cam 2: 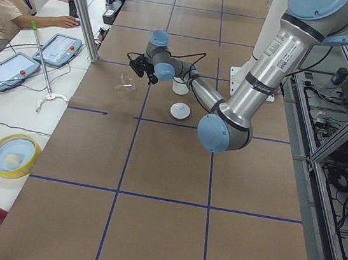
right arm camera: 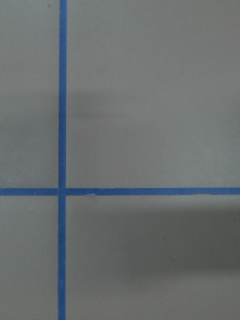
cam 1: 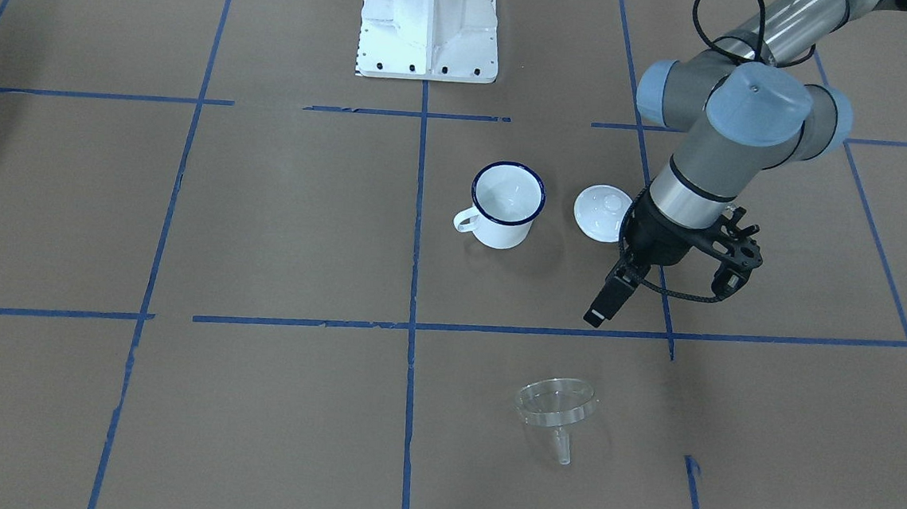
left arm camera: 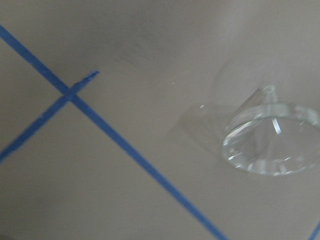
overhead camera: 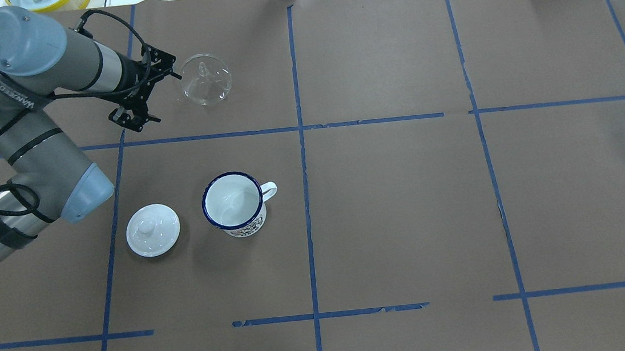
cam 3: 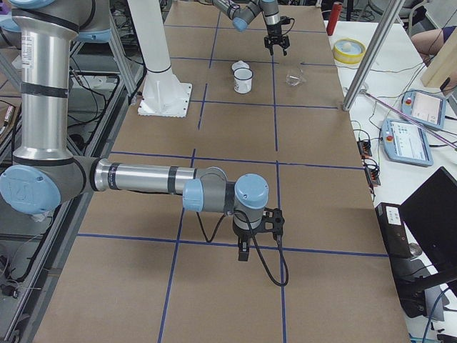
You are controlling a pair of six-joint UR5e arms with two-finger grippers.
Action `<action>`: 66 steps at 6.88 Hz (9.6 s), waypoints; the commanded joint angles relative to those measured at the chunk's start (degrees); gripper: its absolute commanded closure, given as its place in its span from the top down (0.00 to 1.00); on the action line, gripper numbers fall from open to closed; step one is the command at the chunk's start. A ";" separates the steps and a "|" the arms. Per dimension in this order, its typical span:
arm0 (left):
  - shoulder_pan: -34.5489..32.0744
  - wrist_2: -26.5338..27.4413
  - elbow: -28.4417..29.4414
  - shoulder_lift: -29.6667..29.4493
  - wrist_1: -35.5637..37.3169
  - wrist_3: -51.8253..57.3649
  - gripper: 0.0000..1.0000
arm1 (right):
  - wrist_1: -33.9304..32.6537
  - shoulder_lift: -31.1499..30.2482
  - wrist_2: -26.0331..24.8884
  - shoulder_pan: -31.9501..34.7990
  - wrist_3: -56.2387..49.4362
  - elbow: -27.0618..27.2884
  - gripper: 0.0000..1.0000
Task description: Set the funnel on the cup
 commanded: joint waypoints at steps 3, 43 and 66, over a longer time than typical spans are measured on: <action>1.41 19.13 15.30 -9.08 -8.41 -26.97 0.99 | 0.00 0.00 0.00 0.00 0.00 0.00 1.00; 16.24 -0.78 -7.52 -19.12 54.17 16.12 0.00 | 0.00 0.00 0.00 0.00 0.00 0.00 1.00; -3.37 -7.08 -18.33 -6.23 45.42 57.81 0.99 | 0.00 0.00 0.00 0.00 0.00 0.00 1.00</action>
